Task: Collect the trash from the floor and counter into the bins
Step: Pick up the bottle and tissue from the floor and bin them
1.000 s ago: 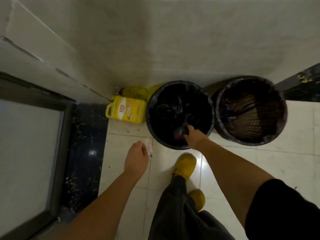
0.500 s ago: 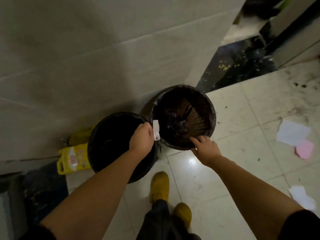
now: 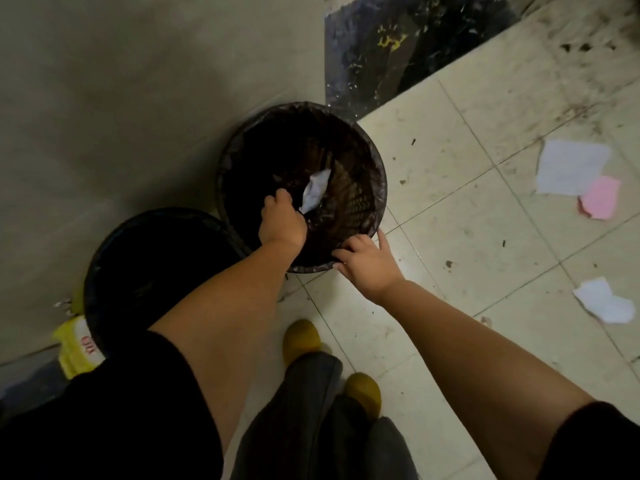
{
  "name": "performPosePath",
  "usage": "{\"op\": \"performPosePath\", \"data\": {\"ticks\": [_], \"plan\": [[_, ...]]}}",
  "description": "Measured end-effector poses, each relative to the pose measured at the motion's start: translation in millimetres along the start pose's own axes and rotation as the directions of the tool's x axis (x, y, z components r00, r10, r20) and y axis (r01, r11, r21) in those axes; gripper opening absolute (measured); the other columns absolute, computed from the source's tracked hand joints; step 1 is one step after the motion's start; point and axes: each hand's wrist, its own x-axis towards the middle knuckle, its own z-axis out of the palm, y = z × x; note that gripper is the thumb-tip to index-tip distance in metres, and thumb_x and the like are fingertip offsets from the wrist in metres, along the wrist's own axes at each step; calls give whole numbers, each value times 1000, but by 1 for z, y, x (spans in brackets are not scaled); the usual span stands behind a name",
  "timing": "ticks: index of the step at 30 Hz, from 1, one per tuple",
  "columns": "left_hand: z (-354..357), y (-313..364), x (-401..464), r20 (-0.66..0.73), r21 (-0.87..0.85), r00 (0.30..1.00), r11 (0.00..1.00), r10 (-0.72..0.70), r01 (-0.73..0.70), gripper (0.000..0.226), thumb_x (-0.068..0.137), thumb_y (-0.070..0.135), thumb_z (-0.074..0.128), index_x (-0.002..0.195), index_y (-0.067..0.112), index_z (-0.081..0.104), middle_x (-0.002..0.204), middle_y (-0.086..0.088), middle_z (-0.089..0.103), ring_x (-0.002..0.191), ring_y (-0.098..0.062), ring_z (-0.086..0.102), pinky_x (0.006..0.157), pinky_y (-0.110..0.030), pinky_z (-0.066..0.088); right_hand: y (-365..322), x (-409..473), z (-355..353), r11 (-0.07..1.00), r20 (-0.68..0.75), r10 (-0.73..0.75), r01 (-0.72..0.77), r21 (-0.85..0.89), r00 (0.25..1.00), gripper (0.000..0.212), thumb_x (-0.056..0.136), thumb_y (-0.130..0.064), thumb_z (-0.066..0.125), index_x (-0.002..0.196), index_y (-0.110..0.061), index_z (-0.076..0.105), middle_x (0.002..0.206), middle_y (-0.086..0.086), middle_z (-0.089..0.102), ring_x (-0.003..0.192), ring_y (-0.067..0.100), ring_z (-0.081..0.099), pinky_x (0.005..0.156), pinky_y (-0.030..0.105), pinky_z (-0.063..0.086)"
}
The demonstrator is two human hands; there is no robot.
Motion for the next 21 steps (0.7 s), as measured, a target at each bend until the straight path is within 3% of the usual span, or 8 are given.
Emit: {"op": "performPosePath", "data": {"ticks": [4, 11, 17, 21], "plan": [[-52, 5, -26, 5, 29, 1000, 999, 18, -18, 27, 93, 13, 47, 120, 9, 44, 127, -18, 46, 111, -34, 52, 84, -46, 50, -10, -24, -39, 997, 13, 67, -67, 27, 998, 45, 99, -40, 39, 141, -25, 40, 149, 5, 38, 146, 24, 18, 120, 55, 5], [-174, 89, -122, 97, 107, 979, 976, 178, -188, 29, 93, 15, 47, 122, 9, 44, 126, -16, 47, 112, -34, 51, 85, -46, 50, -23, -143, -183, 961, -49, 260, -253, 109, 964, 50, 99, -40, 37, 146, -25, 28, 150, 6, 36, 143, 24, 25, 119, 52, 11], [-231, 186, -223, 182, 95, 933, 939, 312, -332, 35, 93, 17, 50, 127, 10, 43, 129, -15, 48, 116, -34, 51, 95, -46, 47, -18, -266, -278, 819, -138, 539, -479, 314, 831, 51, 99, -40, 37, 146, -24, 24, 149, 7, 37, 137, 28, 33, 117, 49, 19], [-225, 239, -264, 308, 158, 846, 853, 436, -497, 41, 92, 20, 52, 131, 13, 41, 133, -14, 47, 118, -34, 50, 97, -47, 47, -3, -331, -296, 686, -124, 684, -575, 446, 719, 53, 99, -41, 36, 147, -23, 23, 147, 8, 39, 135, 29, 37, 115, 48, 26]]}}
